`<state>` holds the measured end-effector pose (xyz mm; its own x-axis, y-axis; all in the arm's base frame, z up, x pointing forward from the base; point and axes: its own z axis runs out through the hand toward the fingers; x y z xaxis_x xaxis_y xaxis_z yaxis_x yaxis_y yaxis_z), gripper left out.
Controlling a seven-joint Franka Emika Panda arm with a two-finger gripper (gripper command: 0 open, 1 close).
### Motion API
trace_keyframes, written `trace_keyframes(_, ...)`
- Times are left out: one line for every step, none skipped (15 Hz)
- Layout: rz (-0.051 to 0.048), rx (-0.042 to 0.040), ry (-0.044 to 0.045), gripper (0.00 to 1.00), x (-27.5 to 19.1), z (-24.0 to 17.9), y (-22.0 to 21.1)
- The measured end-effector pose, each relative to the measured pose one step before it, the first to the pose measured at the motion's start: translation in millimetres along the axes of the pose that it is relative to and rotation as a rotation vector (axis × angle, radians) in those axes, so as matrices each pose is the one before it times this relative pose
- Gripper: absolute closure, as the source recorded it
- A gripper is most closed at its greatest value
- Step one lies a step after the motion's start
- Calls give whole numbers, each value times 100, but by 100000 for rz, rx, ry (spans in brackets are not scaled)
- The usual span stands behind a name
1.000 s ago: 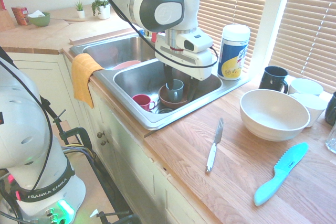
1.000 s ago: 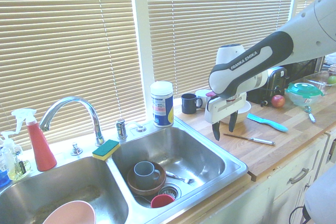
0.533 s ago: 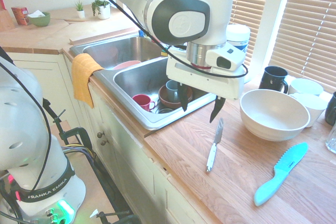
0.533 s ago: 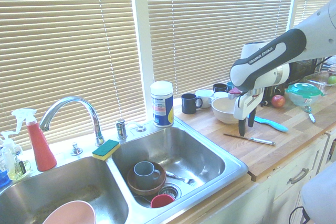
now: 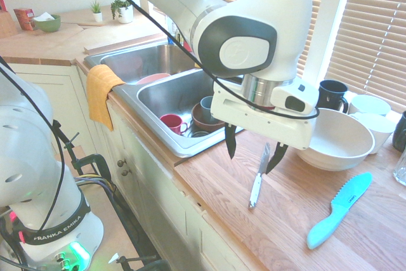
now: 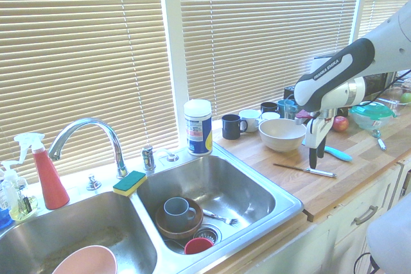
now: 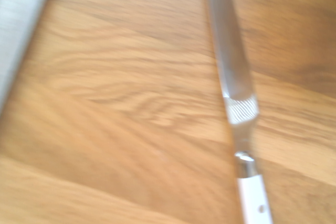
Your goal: Put the knife into the sink
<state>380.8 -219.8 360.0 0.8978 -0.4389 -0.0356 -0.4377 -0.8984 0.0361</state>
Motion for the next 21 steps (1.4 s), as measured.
trace_keyframes(317,-305,-646,0,418,717,477)
trace_keyframes(-195,-288,-693,0,329,718,395)
trace_keyframes(-377,-283,-911,0,221,534,215)
trace_keyframes(-317,-234,-636,0,132,490,71)
trace_keyframes(-273,-232,-235,0,96,361,38)
trace_keyframes(-315,-358,-363,0,24,252,-8)
trace_keyframes(-309,-405,-281,0,-34,148,24)
trace_keyframes(-225,-358,-141,0,-44,81,60)
trace_keyframes(-110,-253,-86,0,-21,36,62)
trace_keyframes(150,-92,-265,0,-46,113,113)
trace_keyframes(33,-111,-545,100,-117,237,75)
trace_keyframes(-157,-98,-675,100,-207,321,-12)
trace_keyframes(-217,-93,-451,100,-172,288,-52)
trace_keyframes(-113,16,-51,100,-127,220,-49)
trace_keyframes(-76,-25,473,100,-9,63,-24)
trace_keyframes(-7,-1,133,100,8,-1,-4)
trace_keyframes(-28,-5,171,100,17,-11,-13)
trace_keyframes(-69,-5,135,100,11,-1,-33)
trace_keyframes(-40,1,67,100,-4,15,-20)
trace_keyframes(-91,-10,11,100,-3,9,-40)
trace_keyframes(-86,-7,15,100,-5,13,-42)
